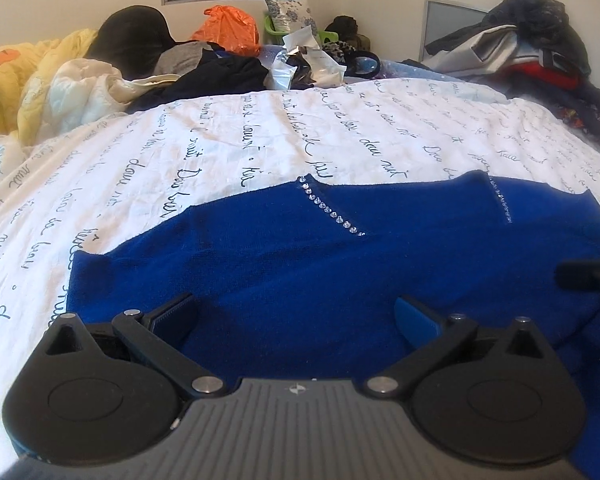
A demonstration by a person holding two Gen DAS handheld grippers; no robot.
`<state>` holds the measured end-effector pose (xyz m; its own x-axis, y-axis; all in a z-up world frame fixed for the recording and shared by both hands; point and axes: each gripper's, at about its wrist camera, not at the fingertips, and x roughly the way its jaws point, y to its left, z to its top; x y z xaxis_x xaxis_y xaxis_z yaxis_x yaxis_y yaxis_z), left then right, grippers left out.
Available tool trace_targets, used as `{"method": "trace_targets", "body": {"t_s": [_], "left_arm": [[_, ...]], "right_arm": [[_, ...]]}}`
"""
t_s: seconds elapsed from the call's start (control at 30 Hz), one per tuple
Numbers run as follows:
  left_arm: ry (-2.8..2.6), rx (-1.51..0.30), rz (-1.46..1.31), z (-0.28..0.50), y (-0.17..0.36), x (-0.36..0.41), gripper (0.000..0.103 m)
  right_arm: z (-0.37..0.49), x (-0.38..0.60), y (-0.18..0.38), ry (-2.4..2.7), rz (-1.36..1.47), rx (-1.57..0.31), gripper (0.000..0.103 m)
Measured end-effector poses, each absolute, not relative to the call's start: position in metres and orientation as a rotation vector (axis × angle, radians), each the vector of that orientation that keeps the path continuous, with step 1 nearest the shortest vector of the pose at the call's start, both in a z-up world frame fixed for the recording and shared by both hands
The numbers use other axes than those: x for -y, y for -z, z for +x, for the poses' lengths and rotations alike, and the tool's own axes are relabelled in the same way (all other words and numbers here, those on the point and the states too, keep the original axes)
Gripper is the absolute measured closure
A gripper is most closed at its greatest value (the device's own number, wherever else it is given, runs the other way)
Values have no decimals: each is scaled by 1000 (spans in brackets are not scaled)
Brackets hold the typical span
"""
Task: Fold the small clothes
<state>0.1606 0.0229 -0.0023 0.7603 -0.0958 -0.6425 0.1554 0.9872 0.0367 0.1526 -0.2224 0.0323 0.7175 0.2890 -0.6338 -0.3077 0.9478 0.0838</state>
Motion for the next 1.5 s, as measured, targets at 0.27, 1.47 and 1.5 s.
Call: {"method": "trace_targets", "body": {"t_s": [0.27,1.47,1.5], "left_arm": [[135,-691,88,161,3,-23,0],[416,-883,-542,-139,-10,-167,0],[452,-904,-602,-142,-6,-170,0]], "right_arm": [[170,219,-9,-344,-56,-695,0],[-103,397,4,-686,981,-995,0],[-105,393,3,-706,961,-1014,0]]}}
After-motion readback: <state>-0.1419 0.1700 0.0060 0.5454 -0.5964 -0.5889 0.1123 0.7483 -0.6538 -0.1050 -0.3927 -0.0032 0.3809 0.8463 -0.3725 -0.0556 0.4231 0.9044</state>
